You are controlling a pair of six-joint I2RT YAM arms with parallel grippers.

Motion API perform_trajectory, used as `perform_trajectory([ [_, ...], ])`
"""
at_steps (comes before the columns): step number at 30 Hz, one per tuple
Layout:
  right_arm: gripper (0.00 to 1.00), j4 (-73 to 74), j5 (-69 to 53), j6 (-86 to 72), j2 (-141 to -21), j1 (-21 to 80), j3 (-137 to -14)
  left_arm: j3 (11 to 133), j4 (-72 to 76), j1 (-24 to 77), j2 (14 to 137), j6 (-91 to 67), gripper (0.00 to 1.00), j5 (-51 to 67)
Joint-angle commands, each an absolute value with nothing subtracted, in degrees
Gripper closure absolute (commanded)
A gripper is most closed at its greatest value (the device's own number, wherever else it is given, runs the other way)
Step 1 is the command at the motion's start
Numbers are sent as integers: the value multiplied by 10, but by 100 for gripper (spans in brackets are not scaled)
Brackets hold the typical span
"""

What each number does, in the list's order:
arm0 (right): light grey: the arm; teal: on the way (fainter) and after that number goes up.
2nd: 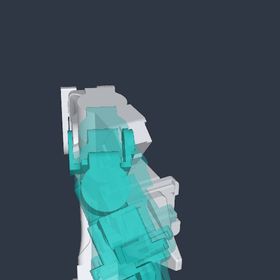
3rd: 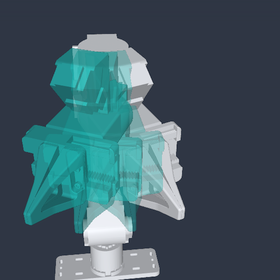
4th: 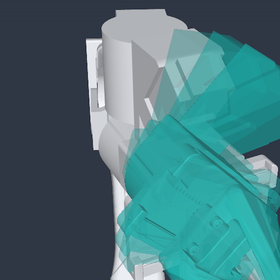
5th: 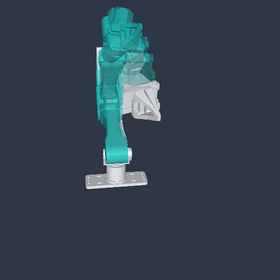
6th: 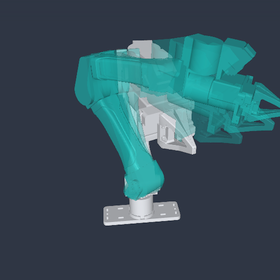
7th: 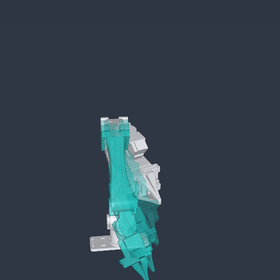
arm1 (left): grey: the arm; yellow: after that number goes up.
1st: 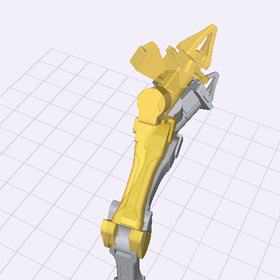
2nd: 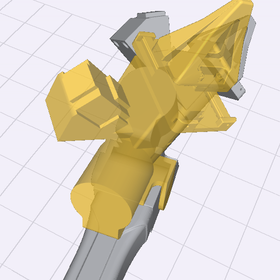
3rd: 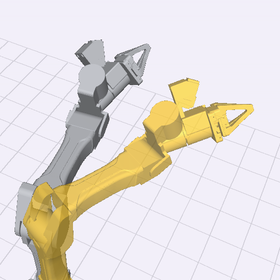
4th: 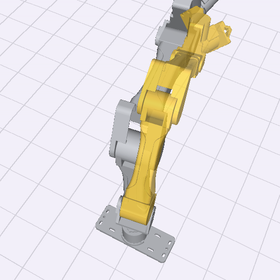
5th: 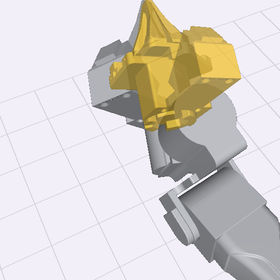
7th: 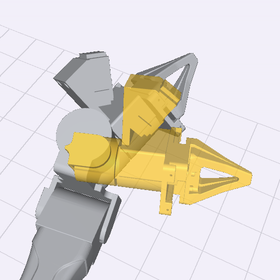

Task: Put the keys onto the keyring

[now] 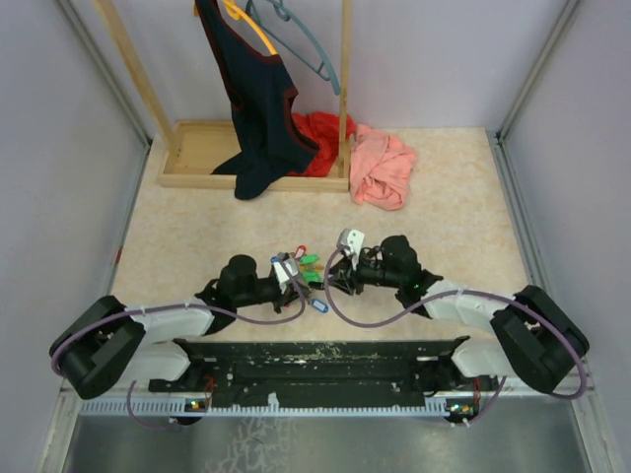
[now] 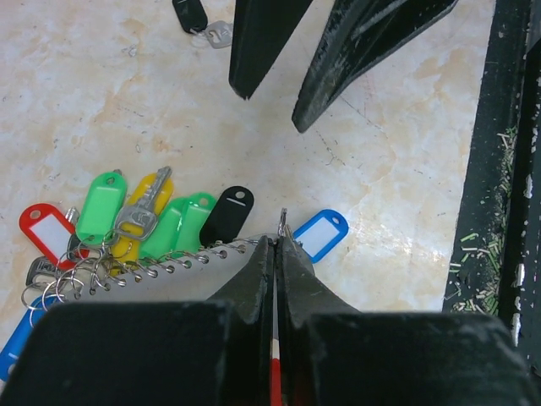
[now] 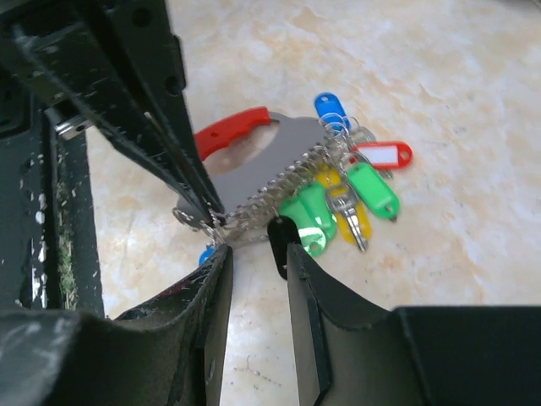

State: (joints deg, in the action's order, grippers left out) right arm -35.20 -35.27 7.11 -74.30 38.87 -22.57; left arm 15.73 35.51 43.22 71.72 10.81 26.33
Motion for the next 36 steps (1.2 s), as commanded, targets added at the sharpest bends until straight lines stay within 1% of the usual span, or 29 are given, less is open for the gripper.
perform_trajectory([
  [1, 67, -151, -242, 37, -695, 384, -290, 172, 346, 430, 714, 115, 99, 247],
  [4, 67, -61, -155, 8, -684, 385, -325, 173, 345, 430, 713, 115, 99, 240],
  [9, 68, 26, -7, -36, -673, 384, -357, 174, 345, 430, 716, 113, 99, 222],
  [14, 71, 98, 91, -65, -718, 384, -423, 176, 345, 430, 719, 107, 99, 207],
  [22, 71, 111, 119, -70, -804, 383, -474, 181, 335, 430, 724, 110, 99, 198],
  [26, 68, 127, 122, -64, -841, 375, -497, 183, 332, 430, 724, 110, 99, 200],
  [31, 60, 154, 117, -79, -850, 373, -490, 183, 335, 430, 725, 109, 99, 204],
  [36, 50, 161, 111, -95, -841, 355, -465, 186, 334, 430, 731, 109, 99, 210],
])
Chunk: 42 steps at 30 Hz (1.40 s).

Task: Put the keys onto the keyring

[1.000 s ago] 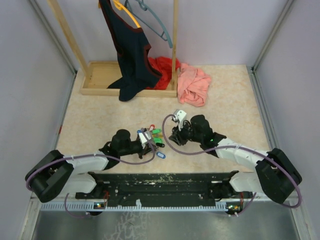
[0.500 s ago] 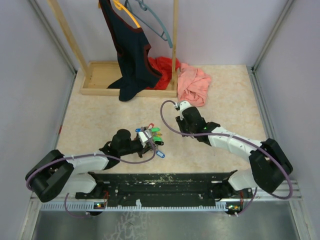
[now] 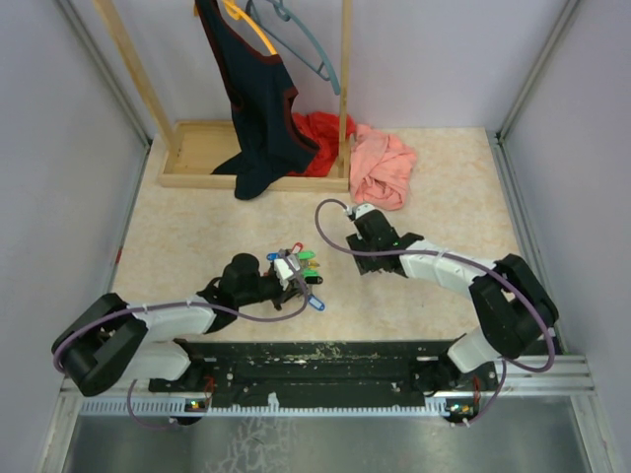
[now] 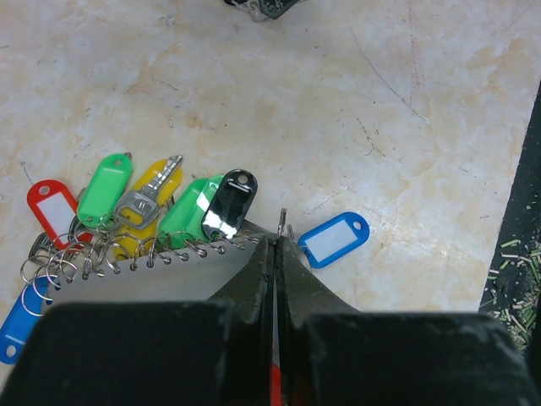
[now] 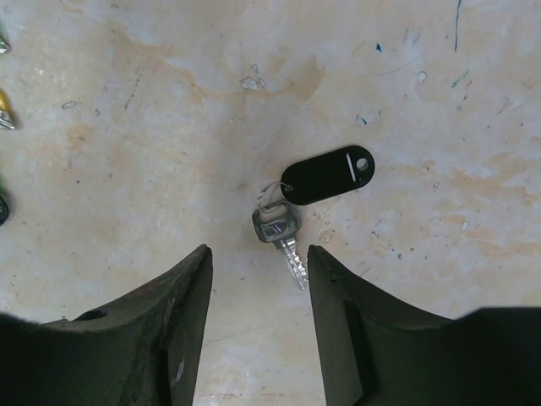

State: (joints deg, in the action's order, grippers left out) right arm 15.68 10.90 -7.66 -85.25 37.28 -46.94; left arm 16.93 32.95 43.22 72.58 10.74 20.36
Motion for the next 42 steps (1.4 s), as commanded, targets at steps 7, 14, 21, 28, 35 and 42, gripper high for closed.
perform_trajectory([
  [7, 43, 166, 48, -119, -860, 318, -464, 185, 335, 430, 730, 108, 99, 209],
  [14, 43, 170, 16, -152, -884, 309, -464, 183, 336, 430, 724, 106, 99, 211],
  [21, 46, 151, -35, -177, -934, 345, -499, 178, 337, 430, 708, 103, 99, 209],
  [28, 43, 158, -48, -133, -937, 361, -571, 170, 339, 430, 689, 101, 99, 204],
  [35, 40, 202, -42, -41, -923, 319, -613, 166, 344, 430, 683, 99, 99, 201],
  [42, 43, 181, -113, -22, -984, 254, -629, 165, 346, 430, 684, 99, 99, 200],
])
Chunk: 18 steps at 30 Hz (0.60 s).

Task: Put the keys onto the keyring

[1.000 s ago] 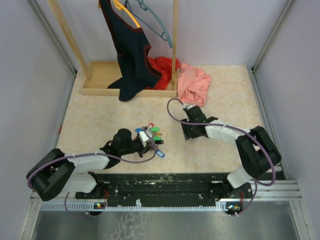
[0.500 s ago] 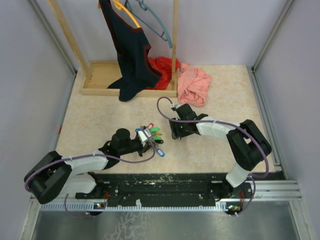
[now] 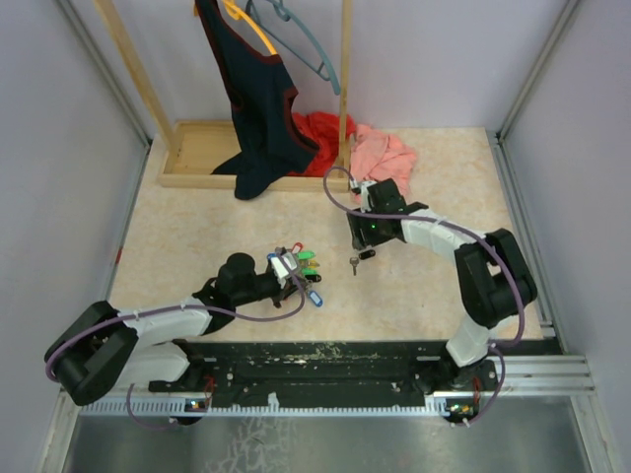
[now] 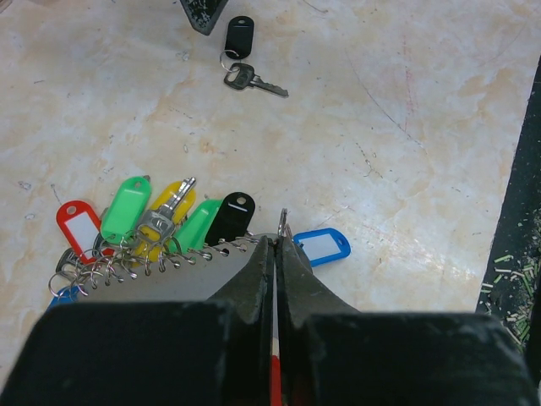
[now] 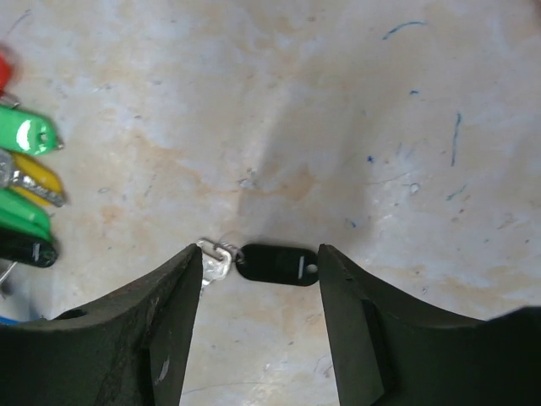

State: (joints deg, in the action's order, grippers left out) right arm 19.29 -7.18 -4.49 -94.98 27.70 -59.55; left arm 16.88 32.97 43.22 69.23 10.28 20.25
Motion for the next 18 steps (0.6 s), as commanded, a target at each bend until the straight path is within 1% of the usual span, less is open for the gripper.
perform_trajectory([
  [1, 44, 181, -115, -21, -991, 251, -631, 166, 345, 430, 685, 99, 99, 200],
  [10, 44, 182, -145, -47, -1014, 242, -613, 166, 345, 430, 683, 99, 99, 201],
  [14, 44, 182, -174, -91, -988, 244, -574, 166, 344, 430, 685, 99, 99, 201],
  [18, 44, 189, -166, -114, -952, 261, -535, 169, 344, 430, 688, 98, 99, 203],
])
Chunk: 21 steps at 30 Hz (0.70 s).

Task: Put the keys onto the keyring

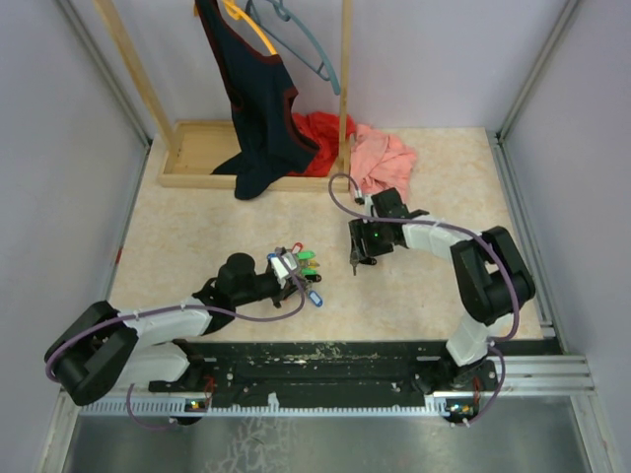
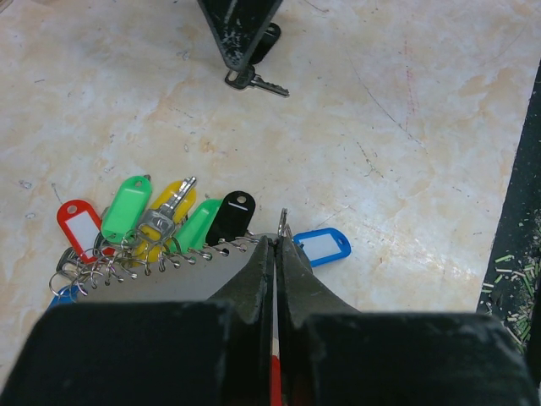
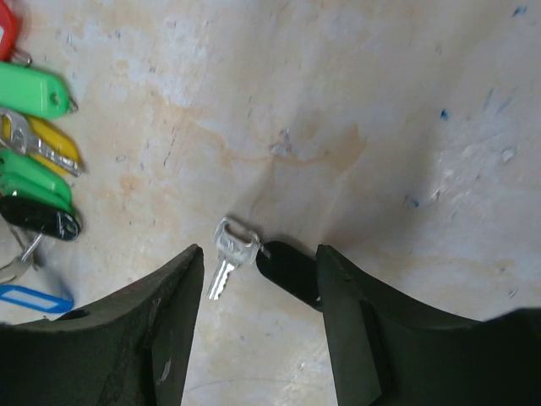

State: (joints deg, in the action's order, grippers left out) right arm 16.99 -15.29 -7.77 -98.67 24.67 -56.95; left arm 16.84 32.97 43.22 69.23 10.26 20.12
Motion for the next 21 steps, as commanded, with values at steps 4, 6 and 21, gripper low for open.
perform_trajectory([
  [4, 43, 201, -140, -113, -897, 268, -527, 169, 344, 430, 688, 98, 99, 206],
  [6, 42, 199, -138, -106, -875, 268, -524, 167, 346, 430, 686, 99, 99, 205],
  [21, 6, 90, -75, -111, -628, 256, -436, 159, 350, 430, 677, 99, 99, 192],
])
